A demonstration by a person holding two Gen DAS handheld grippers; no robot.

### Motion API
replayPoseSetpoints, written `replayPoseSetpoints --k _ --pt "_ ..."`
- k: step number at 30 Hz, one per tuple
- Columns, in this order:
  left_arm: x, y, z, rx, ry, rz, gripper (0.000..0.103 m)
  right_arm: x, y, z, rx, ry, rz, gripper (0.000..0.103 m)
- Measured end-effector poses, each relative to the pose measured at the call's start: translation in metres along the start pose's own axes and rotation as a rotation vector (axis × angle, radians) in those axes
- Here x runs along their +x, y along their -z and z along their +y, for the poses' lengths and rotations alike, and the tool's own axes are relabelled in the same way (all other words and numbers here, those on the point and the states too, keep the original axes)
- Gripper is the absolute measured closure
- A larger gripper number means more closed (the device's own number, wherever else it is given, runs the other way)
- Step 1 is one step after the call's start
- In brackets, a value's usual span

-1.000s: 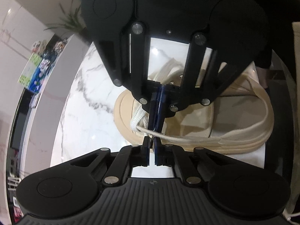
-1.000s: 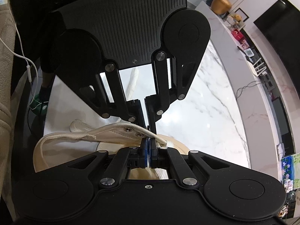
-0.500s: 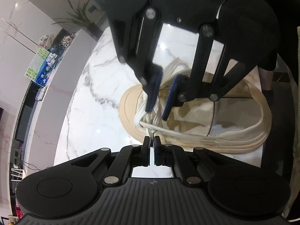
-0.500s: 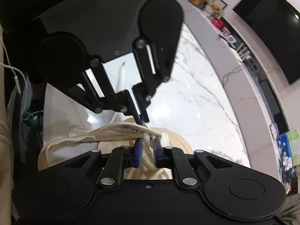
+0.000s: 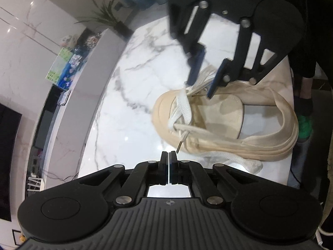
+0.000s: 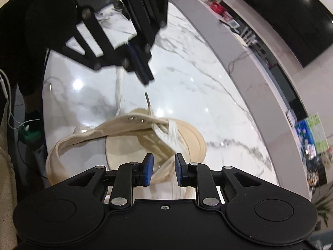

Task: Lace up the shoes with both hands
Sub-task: 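Grasp the lace tip emerging from the eyelet with the left gripper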

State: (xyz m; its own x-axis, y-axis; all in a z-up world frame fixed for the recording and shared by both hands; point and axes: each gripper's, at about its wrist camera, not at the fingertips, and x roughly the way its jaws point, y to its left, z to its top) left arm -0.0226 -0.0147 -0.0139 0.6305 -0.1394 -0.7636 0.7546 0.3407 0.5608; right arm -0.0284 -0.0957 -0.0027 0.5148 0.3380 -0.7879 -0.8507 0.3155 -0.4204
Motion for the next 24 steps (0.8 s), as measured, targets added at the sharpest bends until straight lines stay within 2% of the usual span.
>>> replayPoseSetpoints --k 4,9,17,24 --pt "-0.006 0.0 -0.007 0.02 0.0 0.007 0.103 -0.004 0.001 0.0 0.026 -0.003 -0.001 0.084" --pt "-0.011 0.003 -0.018 0.039 0.007 0.016 0.099 -0.01 0.001 0.005 0.026 0.002 0.004 0.077" --pt "-0.007 0.01 -0.02 0.028 0.006 0.034 0.098 -0.012 0.004 0.001 0.14 -0.015 0.038 0.077" --pt "0.0 0.011 -0.021 0.102 0.033 0.024 0.098 -0.017 0.01 0.003 0.161 -0.052 0.048 0.077"
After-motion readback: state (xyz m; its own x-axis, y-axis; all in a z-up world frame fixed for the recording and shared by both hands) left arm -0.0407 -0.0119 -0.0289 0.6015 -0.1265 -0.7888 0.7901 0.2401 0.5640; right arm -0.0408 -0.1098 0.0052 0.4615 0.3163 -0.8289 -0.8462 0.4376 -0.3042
